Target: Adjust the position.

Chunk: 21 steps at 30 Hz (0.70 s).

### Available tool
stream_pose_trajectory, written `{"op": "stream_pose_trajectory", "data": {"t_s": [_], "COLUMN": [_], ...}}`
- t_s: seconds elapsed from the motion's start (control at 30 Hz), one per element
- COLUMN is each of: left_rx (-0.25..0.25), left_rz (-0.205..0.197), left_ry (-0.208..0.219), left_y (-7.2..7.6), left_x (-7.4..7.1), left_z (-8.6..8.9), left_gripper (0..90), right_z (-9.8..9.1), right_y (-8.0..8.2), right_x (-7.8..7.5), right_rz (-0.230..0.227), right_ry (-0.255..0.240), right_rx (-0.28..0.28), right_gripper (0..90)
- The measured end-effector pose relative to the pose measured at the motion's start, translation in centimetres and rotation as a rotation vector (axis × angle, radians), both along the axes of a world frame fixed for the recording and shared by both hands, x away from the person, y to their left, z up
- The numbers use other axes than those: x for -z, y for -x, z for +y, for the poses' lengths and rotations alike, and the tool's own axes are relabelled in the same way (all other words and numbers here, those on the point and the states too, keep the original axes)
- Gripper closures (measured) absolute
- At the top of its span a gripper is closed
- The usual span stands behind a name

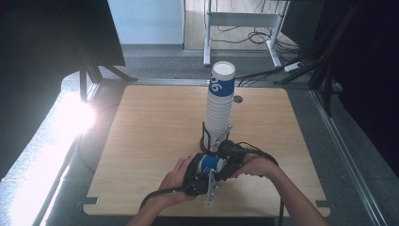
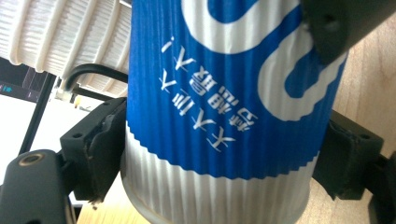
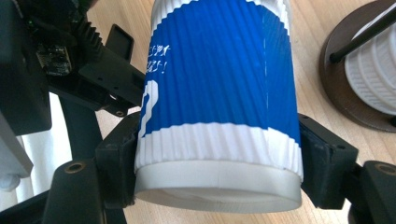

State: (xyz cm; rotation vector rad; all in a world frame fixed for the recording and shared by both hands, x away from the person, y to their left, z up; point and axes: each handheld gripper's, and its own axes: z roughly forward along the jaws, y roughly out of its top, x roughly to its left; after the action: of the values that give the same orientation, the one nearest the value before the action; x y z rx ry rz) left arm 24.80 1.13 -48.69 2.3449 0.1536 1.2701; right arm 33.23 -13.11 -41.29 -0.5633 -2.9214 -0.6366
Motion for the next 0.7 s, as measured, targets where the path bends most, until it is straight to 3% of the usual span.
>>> {"op": "stream_pose_trajectory", "data": {"t_s": [0.03,0.07,0.1,0.2,0.23,0.33,0.37,0.53,0.57,0.6,0.7], "left_rx": [-0.001,-0.001,0.000,0.006,0.011,0.017,0.016,0.011,0.007,0.007,0.009], "left_rz": [0.010,0.010,0.044,0.058,0.082,0.108,0.126,0.153,0.172,0.172,0.263], "left_ry": [0.027,0.027,0.055,0.089,0.137,0.156,0.175,0.220,0.246,0.246,0.355], "left_y": [0.0,0.0,-0.1,-0.1,-0.2,-0.2,-0.3,-0.6,-0.7,-0.7,-1.0], "left_x": [-0.2,-0.2,-0.4,-0.7,-0.8,-1.1,-1.4,-1.8,-1.9,-1.9,-2.4], "left_z": [0.1,0.1,0.2,0.4,0.6,1.0,1.3,2.2,2.7,2.7,4.2], "left_gripper": [12.5,10.6,7.8,5.4,4.8,4.7,4.7,4.6,4.6,4.8,5.4], "right_z": [-0.3,-0.3,-0.7,-1.1,-1.5,-2.0,-2.5,-3.3,-3.7,-3.7,-4.4], "right_y": [0.1,0.1,0.3,0.5,0.8,1.0,1.2,1.3,1.4,1.4,1.8], "right_x": [-0.1,-0.1,-0.4,-0.6,-0.7,-0.7,-0.6,-0.6,-0.7,-0.7,-0.8], "right_rz": [-0.014,-0.014,-0.035,-0.043,-0.058,-0.068,-0.077,-0.101,-0.117,-0.117,-0.158], "right_ry": [-0.020,-0.020,-0.047,-0.082,-0.108,-0.135,-0.165,-0.221,-0.260,-0.260,-0.343], "right_rx": [-0.004,-0.004,-0.006,-0.004,-0.003,0.000,0.007,0.037,0.046,0.046,0.069], "right_gripper": [27.0,27.0,27.2,27.3,27.3,27.3,27.3,27.4,27.4,27.4,27.4]}}
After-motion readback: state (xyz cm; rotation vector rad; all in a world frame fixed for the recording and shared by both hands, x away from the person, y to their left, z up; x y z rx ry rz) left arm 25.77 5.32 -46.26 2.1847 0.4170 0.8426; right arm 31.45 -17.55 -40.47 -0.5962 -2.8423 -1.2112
